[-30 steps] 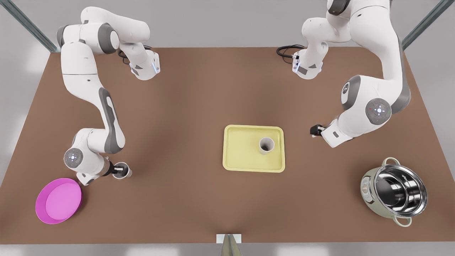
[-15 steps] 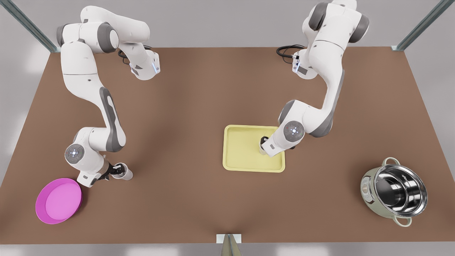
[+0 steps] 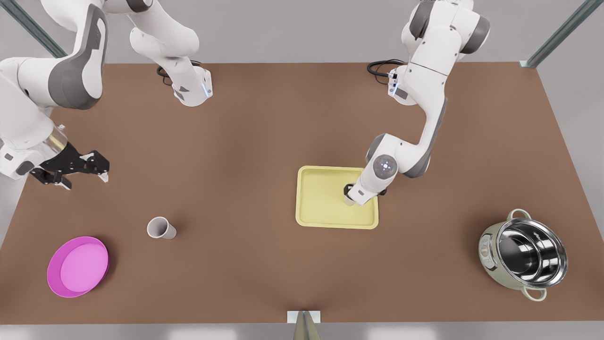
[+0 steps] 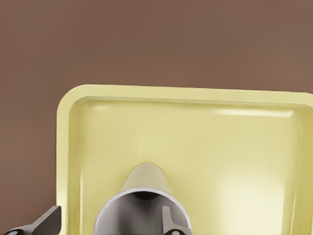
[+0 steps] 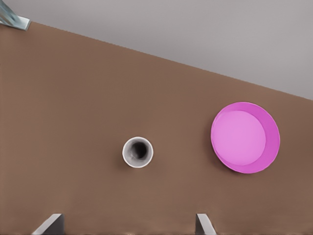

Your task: Use the left arm to pick up the white IKEA cup from the tray and place it on the middle-left position; use the right arm to pick up the white IKEA cup from the tray and place it on the middle-right position

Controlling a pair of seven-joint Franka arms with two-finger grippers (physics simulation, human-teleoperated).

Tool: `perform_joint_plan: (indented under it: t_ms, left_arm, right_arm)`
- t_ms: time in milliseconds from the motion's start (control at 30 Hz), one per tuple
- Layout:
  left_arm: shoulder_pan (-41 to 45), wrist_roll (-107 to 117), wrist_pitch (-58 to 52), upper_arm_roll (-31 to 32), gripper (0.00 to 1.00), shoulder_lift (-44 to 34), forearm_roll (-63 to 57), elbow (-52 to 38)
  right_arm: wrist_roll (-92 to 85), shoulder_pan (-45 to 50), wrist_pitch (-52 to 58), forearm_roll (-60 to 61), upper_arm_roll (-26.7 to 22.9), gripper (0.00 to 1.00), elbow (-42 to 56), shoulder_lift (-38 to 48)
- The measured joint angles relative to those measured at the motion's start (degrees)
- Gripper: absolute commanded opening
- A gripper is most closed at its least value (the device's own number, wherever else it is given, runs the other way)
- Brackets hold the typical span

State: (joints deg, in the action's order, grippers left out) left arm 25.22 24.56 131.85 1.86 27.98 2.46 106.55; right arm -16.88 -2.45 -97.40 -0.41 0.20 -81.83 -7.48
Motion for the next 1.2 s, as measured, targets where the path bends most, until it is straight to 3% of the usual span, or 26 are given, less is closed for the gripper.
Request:
perform_joint_plan:
  t_ms: [233, 267, 333, 400, 600, 767, 967, 1200]
  left_arm:
    - [0.0, 1.9, 2.2, -0.1, 1.0, 1.2, -0.3, 0.8]
    - [0.0, 2.2, 2.4, -0.1, 0.95, 1.3, -0.3, 0.8]
    - [0.0, 2.6, 2.7, -0.1, 0.67, 1.4, -0.3, 0.8]
    - [0.0, 3.0, 2.8, -0.1, 0.52, 1.5, -0.3, 0.6]
    - [-0.1, 4.2, 3.1, -0.2, 0.22, 1.5, -0.1, -0.1]
    - [0.0, 5.3, 0.8, -1.1, 0.2, 0.1, -0.2, -3.4]
    - [-5.1, 2.1, -7.1, -12.5, 0.2, -2.0, 2.7, -8.2]
    - [-11.6, -5.6, -0.6, -13.4, 0.2, 3.6, 3.3, -8.2]
  right_arm:
    - [4.1, 0.7, 8.1, -0.1, 0.0, 1.0, 0.3, 0.2]
    - [4.6, 0.6, 8.7, 0.0, -0.3, 1.0, 0.5, 0.2]
    - [5.5, -0.1, 9.6, 0.0, -0.2, 1.0, 0.7, 0.2]
    - [6.3, -0.4, 10.2, 0.0, 0.0, 1.0, 0.8, 0.2]
    - [8.2, 0.0, 11.2, 0.1, -0.1, 1.0, 0.8, 0.1]
    - [9.4, 0.0, 11.5, 0.1, -0.3, 1.0, 0.8, 0.1]
    - [10.4, -0.2, 11.4, 0.0, -0.3, 1.0, 0.9, 0.1]
    - [11.3, 0.0, 11.5, 0.0, -0.1, 1.0, 0.9, 0.0]
